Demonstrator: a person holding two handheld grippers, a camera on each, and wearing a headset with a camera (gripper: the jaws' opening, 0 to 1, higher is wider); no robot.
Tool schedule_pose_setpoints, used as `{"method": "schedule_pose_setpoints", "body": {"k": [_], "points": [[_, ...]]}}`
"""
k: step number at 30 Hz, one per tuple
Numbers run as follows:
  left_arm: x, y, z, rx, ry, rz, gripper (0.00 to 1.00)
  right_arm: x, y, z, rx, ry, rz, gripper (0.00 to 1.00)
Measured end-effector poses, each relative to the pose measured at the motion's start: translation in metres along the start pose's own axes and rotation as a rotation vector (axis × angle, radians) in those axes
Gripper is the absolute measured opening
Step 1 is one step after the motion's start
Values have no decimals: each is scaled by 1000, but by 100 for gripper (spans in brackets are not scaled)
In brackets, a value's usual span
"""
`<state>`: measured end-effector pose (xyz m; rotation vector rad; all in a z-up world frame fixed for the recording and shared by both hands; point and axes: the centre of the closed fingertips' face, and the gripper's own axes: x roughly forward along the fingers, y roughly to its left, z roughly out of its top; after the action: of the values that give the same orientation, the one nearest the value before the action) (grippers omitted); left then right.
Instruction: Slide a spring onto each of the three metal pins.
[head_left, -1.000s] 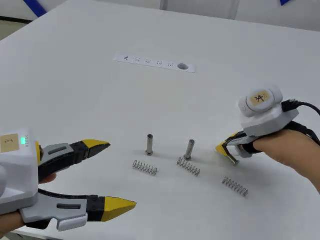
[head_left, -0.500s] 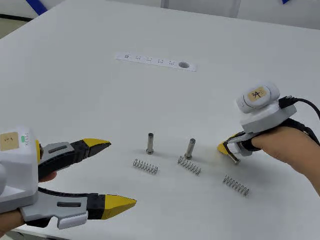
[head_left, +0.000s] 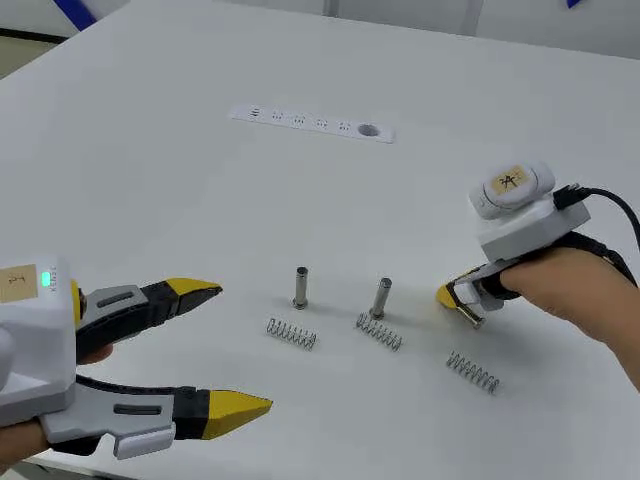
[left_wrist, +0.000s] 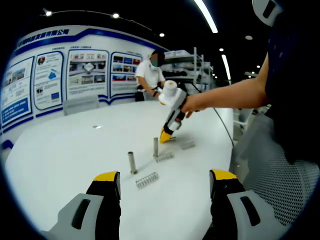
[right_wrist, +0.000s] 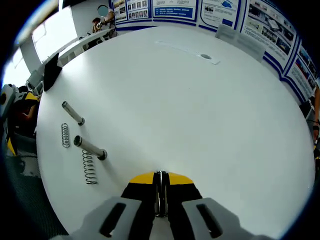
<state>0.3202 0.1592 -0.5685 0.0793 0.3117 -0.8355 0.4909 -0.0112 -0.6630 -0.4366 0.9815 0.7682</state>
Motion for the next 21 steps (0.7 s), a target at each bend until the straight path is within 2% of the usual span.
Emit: {"method": "schedule_pose_setpoints", "body": {"k": [3, 5, 10, 16, 21], "points": [[0, 0, 1, 1, -2, 0, 74, -1, 0, -1, 28, -22, 7, 8], [0, 0, 1, 3, -2, 1, 74, -3, -1, -3, 19, -22, -9, 8], [-1, 1, 3, 2, -10, 4, 73, -21, -1, 6, 10, -75, -22, 8], [0, -1, 3, 7, -8, -2, 73, -40, 0, 8, 19, -123, -33, 8], [1, -3, 3, 12, -2, -11, 73, -50, 3, 3, 24, -142, -43, 8]]}}
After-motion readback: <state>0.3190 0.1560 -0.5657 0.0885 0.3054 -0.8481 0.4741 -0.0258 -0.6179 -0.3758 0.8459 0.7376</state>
